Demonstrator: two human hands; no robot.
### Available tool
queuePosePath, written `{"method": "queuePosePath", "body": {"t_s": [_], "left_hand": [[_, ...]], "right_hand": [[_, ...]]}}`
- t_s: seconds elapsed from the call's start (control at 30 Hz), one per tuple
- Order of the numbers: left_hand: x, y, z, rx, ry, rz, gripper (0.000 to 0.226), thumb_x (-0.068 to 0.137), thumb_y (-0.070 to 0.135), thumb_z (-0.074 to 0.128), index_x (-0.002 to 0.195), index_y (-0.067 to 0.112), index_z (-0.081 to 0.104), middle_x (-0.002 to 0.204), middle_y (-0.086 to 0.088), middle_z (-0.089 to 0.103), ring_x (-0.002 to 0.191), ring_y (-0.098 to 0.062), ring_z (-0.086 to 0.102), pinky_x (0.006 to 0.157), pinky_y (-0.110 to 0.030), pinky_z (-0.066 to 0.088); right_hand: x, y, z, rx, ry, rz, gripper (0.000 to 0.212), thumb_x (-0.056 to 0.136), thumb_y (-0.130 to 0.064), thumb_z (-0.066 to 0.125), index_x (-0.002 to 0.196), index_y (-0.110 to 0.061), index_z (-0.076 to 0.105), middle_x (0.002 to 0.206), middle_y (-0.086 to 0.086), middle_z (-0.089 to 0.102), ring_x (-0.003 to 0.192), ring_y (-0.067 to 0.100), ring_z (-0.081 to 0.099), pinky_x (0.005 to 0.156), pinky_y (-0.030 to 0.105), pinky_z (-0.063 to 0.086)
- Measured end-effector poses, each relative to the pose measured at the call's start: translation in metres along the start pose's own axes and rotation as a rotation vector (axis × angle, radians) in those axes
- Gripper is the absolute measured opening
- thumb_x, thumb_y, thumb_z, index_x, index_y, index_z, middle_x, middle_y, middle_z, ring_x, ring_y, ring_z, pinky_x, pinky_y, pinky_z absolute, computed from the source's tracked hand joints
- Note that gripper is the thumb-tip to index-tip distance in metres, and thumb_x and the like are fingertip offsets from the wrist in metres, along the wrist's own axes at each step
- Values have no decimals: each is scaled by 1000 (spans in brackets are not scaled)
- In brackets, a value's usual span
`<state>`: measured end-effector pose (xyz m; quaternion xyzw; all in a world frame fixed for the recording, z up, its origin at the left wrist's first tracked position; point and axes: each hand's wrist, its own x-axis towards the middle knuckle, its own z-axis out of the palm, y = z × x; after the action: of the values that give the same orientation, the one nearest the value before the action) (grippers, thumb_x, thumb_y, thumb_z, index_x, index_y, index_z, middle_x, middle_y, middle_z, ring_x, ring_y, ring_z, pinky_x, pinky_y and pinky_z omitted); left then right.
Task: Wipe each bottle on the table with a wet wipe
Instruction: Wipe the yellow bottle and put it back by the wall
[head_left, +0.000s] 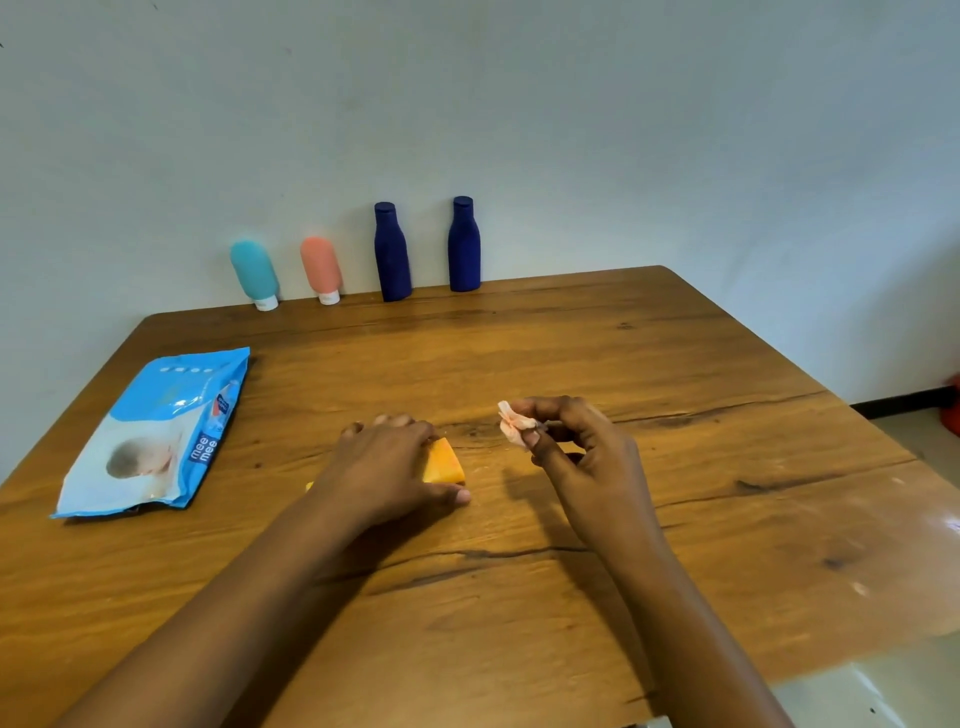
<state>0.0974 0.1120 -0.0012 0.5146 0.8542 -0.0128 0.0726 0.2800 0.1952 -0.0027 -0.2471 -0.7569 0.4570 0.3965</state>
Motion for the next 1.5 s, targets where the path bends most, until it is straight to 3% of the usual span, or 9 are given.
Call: {"method": "queuePosePath", "body": {"t_s": [0.13,0.3,0.47,0.67,0.77,0.9,1.03,1.13,1.5], "left_hand": [[9,13,-3,-43,67,43,73,67,68,66,128,31,49,126,10,52,117,-11,45,99,-38,36],[-15,17,-27,-720,306,256,64,55,61,75,113,43,54,106,27,54,103,9,49,80,-10,42],[-34,18,-27,-1023,424,365,59,55,51,76,111,39,60,113,20,61,109,2,55,83,-1,37],[-41,19,-19,-1128,467,370,54,58,45,77,106,26,64,107,9,68,108,-6,60,86,-3,38],[-43,20,-13,-1199,491,361,61,54,55,80,106,27,65,107,9,69,108,-7,60,89,-7,39],[-44,20,-8,-1236,514,382,63,55,43,82,114,27,65,114,7,68,113,-9,59,93,-13,43],[-46,20,-6,-1251,508,383,60,56,38,79,112,25,62,115,13,67,111,-3,59,88,-7,41],[-47,19,-3,-1306,495,359,66,52,45,82,112,24,63,115,12,67,111,-4,58,87,-6,41],[-43,19,3,-1354,515,348,57,52,58,81,105,41,67,105,6,70,105,-14,62,88,-22,48]], "right_hand": [[0,-1,-7,4,-27,66,39,89,-8,59,110,-41,59,111,-18,59,100,4,58,81,37,55],[14,-24,-26,29,18,0,31,87,-6,60,103,-32,66,100,-15,60,94,1,59,78,20,51],[31,-62,-25,64,-46,-66,25,84,-10,65,97,-31,68,100,-14,61,94,-1,59,78,15,50],[30,-81,3,-516,-246,-382,28,86,-9,62,114,-15,65,114,-1,60,103,11,54,84,23,48],[21,-74,10,-685,-280,-478,40,72,-3,74,111,-8,66,105,8,64,94,21,58,72,28,50],[3,-74,0,-709,-321,-481,38,71,-3,70,107,-12,68,100,4,65,87,19,60,64,26,50],[7,-91,-29,-575,-499,-348,33,87,-8,58,116,-24,63,110,-10,60,99,3,54,83,15,46],[25,-93,-31,-500,-338,-301,32,91,-10,54,117,-26,61,111,-12,59,93,-6,50,82,6,40],[19,-85,-6,-670,-424,-431,29,87,-6,60,113,-18,66,108,-1,64,99,14,56,77,24,45]]}}
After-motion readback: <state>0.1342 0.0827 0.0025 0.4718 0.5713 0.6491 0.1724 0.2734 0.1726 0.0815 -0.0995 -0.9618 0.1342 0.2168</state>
